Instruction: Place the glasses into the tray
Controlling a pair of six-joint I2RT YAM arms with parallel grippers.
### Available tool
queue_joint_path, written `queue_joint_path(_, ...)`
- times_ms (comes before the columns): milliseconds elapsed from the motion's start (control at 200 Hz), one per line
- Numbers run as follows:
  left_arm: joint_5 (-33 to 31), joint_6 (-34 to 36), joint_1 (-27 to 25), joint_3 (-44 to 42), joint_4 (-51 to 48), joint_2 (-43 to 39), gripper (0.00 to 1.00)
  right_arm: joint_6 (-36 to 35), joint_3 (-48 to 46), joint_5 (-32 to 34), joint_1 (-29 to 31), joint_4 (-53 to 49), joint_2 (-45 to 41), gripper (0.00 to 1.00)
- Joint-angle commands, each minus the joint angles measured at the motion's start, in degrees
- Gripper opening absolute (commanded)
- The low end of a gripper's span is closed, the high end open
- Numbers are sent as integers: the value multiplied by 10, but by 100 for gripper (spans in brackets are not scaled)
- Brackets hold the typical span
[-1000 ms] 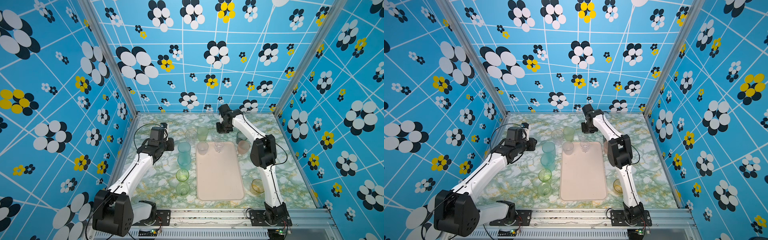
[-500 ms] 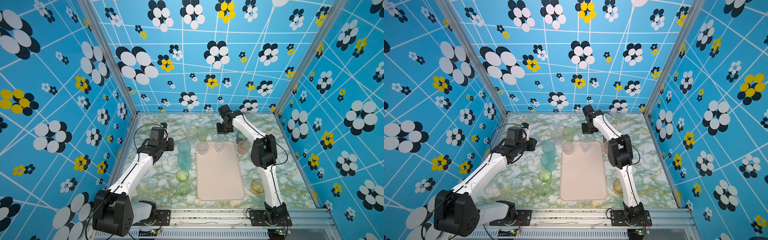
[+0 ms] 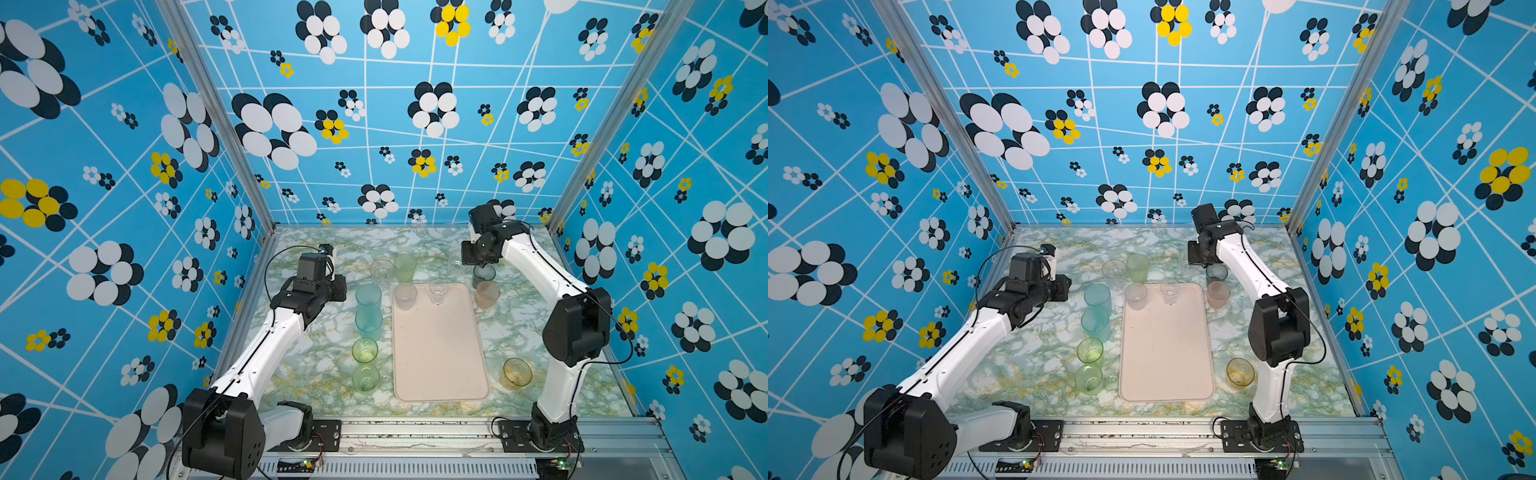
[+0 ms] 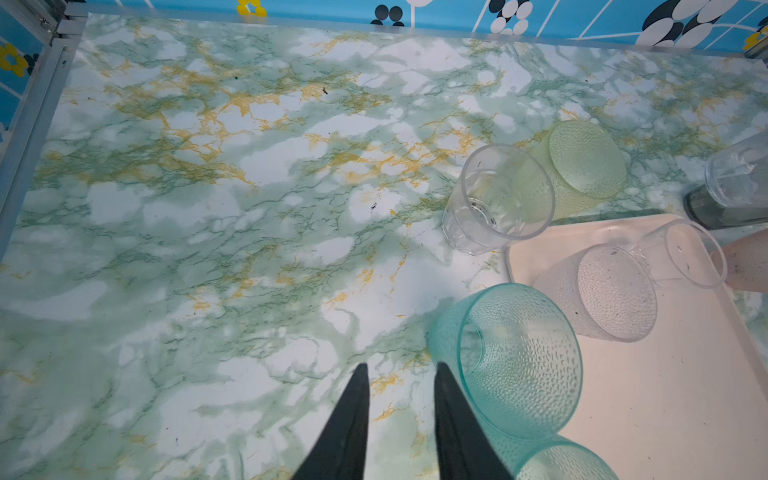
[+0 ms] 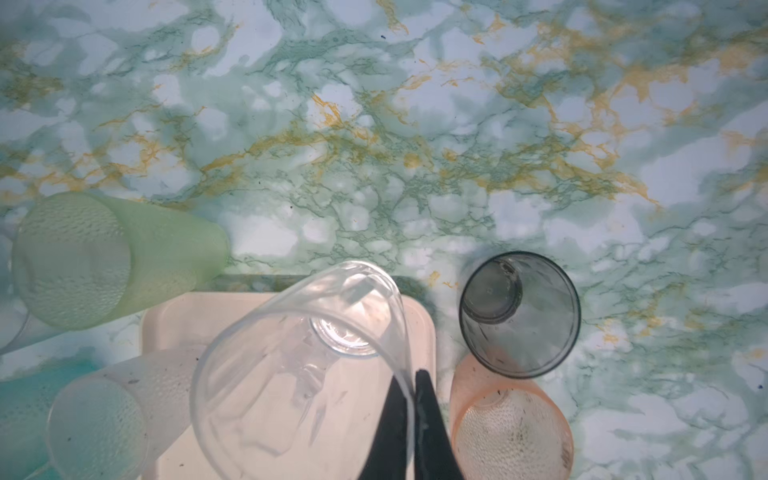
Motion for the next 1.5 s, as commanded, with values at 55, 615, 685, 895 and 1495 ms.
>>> queue_joint_path(55,-8,11,-2,18,-18,-14,29,-18,-58,9,1,-29,-25,1)
queue_joint_path(615,-3,7,-3,25,-24,-10,30,-17,-106,-2,1,-9,7,1)
queue_joint_path(685,-4,8,-3,27,-27,-10,31,-16,-106,-3,1,-6,12,1)
queue_joint_path(895,-4,8,-3,28,-30,-10,32,-15,-99,-6,1,-1,27,1)
queue_joint_path(1495,-1,9,-4,34,-42,-11,32,-9,-102,-14,-6,10,40,24)
